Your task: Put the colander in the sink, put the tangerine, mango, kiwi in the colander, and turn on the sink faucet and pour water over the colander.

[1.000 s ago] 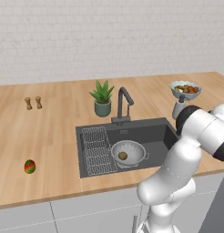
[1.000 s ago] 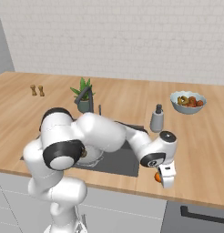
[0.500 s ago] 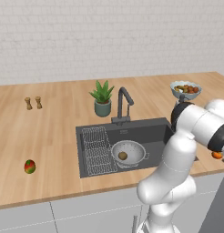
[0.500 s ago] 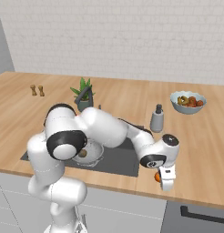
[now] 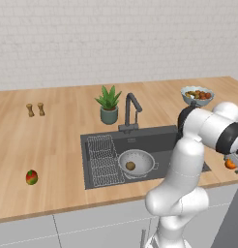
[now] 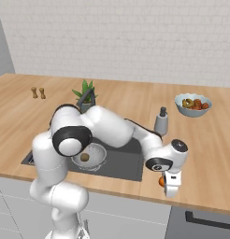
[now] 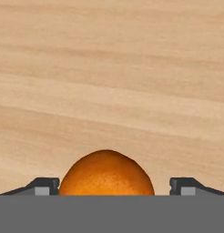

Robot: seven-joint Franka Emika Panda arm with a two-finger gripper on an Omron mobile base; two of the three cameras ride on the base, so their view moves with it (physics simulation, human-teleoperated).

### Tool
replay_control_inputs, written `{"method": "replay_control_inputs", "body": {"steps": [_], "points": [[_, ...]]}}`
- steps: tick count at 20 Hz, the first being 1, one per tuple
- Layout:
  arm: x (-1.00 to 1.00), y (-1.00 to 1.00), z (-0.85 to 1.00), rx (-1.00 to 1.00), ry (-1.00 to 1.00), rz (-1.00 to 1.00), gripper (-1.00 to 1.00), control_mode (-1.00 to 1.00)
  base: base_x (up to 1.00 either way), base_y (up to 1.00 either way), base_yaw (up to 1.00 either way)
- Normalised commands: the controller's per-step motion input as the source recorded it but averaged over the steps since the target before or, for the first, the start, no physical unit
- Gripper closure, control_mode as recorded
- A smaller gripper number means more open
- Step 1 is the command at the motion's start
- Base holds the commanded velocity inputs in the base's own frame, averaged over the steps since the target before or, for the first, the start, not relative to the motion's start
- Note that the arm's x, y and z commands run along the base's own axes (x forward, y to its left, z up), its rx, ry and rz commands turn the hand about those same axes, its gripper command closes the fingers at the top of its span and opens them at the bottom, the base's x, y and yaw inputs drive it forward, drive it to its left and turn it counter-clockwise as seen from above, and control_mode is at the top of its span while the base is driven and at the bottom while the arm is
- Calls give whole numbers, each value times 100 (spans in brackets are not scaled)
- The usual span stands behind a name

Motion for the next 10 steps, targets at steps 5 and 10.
{"method": "replay_control_inputs", "body": {"steps": [5,10], "points": [[6,3,-9,2,0,-4,100,-100,0,0,0],[0,31,1,2,0,-1,100,-100,0,0,0]]}}
